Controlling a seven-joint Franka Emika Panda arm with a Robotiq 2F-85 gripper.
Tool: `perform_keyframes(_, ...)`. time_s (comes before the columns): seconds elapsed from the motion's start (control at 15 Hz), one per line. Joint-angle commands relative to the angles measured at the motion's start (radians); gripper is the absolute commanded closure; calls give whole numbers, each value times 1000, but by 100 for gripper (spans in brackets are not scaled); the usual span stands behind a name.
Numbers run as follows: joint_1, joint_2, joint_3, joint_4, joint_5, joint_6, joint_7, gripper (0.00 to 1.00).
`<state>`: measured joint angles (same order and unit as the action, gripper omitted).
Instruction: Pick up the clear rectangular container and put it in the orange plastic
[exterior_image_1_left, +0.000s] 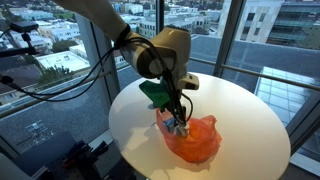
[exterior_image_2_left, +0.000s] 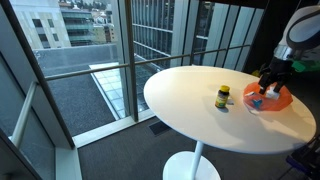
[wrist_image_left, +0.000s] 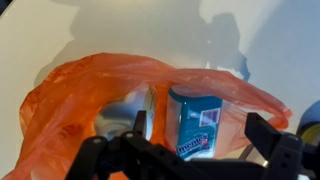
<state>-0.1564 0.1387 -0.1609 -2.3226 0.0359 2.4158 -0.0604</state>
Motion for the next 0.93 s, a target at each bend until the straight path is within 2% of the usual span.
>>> perform_keyframes(0.0, 5, -31, 15, 0, 11, -18, 0, 0)
perform_keyframes(0.27, 20, -45, 37, -2, 13, -17, -1, 0)
perform_keyframes(0.87, 42, 11, 69, 11, 22, -10, -21, 0)
